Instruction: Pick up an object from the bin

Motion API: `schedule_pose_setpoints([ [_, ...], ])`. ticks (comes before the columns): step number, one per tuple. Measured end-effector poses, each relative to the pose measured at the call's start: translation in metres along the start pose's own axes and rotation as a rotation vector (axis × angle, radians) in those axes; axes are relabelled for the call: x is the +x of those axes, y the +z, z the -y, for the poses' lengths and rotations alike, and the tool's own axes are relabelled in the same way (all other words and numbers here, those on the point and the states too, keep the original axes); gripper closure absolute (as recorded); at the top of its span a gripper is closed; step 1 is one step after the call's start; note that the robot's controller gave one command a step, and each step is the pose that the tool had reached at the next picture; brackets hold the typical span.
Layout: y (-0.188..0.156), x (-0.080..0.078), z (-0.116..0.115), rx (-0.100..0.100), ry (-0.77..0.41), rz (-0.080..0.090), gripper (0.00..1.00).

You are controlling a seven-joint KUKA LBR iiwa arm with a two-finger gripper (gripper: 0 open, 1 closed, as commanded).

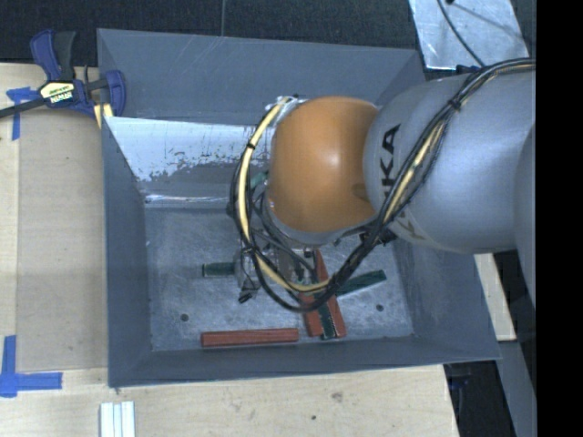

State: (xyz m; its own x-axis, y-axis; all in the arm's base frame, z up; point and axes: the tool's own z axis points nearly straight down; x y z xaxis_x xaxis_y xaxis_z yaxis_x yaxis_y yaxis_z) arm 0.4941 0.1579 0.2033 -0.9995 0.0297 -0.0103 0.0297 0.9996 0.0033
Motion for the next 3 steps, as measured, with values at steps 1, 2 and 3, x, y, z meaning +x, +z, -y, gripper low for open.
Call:
schedule_pose_setpoints([
  [1, 0.011, -0.043, -0.015, 0.002, -0.009, -0.004, 1.00],
  [2, 0.005, -0.077, 0.014, 0.004, -0.014, -0.004, 1.00],
  [3, 0.006, -0.075, 0.012, 0.003, -0.018, -0.006, 1.00],
])
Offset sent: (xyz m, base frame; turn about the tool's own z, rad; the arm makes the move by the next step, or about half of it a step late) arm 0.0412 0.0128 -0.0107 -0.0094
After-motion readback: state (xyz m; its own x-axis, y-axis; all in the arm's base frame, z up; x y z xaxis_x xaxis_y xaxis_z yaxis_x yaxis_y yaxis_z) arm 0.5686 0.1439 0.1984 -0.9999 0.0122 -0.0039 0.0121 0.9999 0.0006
